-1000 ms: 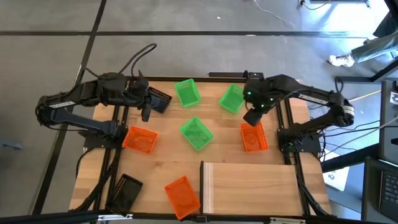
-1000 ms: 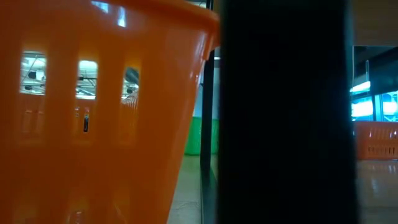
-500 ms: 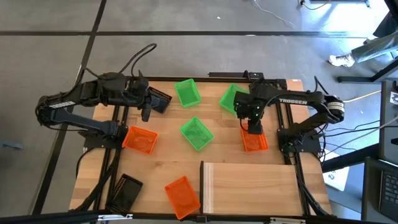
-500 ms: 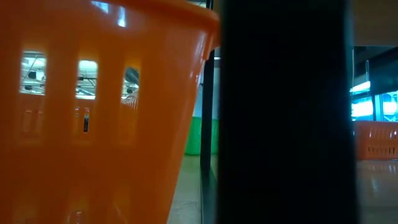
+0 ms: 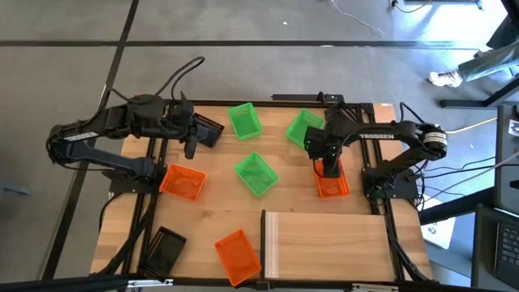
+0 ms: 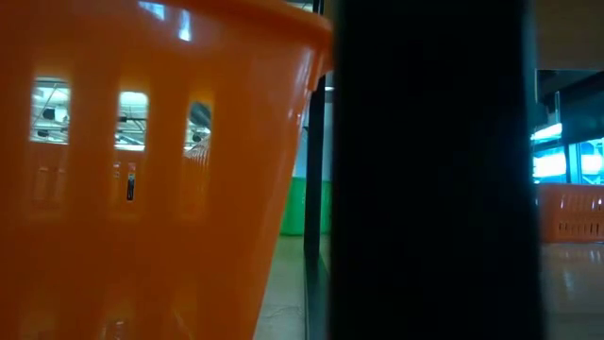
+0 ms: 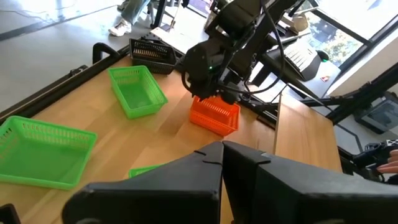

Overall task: Stack baskets on shelf by color
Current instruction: Put the top right orange bin on the shelf

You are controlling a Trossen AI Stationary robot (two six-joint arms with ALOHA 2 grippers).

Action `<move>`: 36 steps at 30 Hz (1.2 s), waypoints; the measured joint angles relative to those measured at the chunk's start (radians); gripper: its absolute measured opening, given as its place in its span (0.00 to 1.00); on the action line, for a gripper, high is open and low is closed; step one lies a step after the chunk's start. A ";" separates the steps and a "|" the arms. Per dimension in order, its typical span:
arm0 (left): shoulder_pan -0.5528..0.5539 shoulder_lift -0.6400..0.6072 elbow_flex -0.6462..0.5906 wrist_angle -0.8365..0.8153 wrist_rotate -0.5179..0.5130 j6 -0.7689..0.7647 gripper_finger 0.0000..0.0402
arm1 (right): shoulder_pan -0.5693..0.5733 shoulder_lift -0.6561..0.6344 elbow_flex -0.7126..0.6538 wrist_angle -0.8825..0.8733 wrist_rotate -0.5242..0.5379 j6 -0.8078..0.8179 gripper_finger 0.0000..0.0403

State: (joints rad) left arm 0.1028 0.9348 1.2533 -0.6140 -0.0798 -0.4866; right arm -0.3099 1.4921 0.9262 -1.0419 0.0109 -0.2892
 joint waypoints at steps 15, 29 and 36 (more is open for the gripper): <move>0.000 0.000 0.000 0.000 0.000 -0.001 0.00 | 0.000 0.000 -0.103 0.155 -0.011 -0.046 0.13; 0.000 0.000 0.000 0.000 0.000 -0.001 0.00 | -0.005 0.000 0.188 -0.119 -0.070 -0.026 0.01; 0.000 0.000 0.000 0.000 0.000 -0.001 0.00 | -0.005 0.000 0.462 -0.338 -0.115 -0.001 0.00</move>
State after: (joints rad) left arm 0.1028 0.9348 1.2530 -0.6136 -0.0800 -0.4872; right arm -0.3149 1.4921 1.3878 -1.3801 -0.1038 -0.2900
